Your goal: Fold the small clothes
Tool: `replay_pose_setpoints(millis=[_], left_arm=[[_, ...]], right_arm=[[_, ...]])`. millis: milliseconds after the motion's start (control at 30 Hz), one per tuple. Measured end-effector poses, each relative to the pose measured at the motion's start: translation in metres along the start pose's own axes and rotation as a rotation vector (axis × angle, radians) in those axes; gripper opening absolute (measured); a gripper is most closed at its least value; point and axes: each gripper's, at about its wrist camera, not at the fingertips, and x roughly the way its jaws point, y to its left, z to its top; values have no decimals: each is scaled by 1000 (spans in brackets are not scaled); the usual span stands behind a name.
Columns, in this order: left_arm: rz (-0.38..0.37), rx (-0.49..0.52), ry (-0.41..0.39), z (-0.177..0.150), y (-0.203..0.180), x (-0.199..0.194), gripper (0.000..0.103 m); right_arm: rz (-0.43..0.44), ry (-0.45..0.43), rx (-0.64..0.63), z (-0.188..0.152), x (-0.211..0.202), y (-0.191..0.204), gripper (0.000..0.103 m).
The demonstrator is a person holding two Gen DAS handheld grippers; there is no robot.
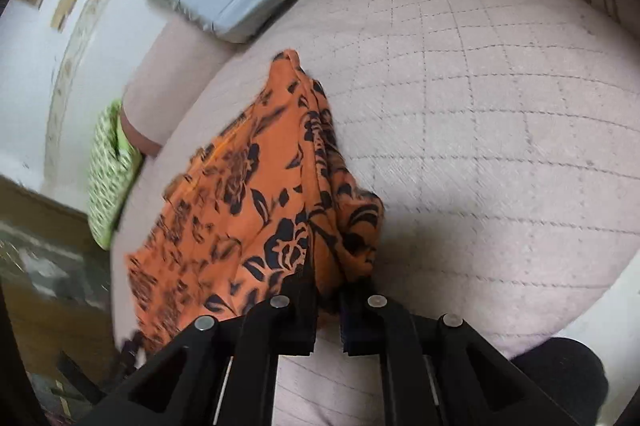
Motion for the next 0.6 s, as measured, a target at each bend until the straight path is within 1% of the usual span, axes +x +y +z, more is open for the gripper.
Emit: replay_pose_setpoints(millis=[33,67,100,133,167,200,267,300,400,433,467,533,567,600], left_arm=[[-11,13,3,3,-8,3,88],[-17,24,11,4,-13,7,88],[-19,40,34,3,-19,14,88],[-9,53,58,1,-22,23,88],[6,62,81,-2,-24,33,88],[8,60,104,-7,-23,42,88],[-17,15,108,-10,-18,46,88],[-25,-3,106,-9,-17,46,88],[-34,1,107,-8,-16,49,89],[-34,0,103,-9,-16,50,90],[-33,0,101,-9,-16,49,90],[-32,6,95,-9,-16,50,92],[-31,7,92,-9,-17,51,92],[-31,6,91,-9,-16,51,93]], right_arm=[[-29,47,-7,-2,12,-4,16],[-2,36,17,-2,11,-8,16],[25,29,24,0,6,-9,23],[37,29,13,3,-1,-7,48],[34,-7,-8,7,-14,-5,67],[22,-49,-23,10,-24,-3,80],[2,-128,-75,25,-42,3,80],[5,-140,-87,34,-43,7,80],[76,-80,-108,68,-20,11,80],[95,-54,-121,84,-3,15,80],[107,-23,-140,93,13,23,80],[97,22,-147,111,42,28,80],[103,72,-142,120,62,28,80],[112,117,-135,125,77,26,72]])
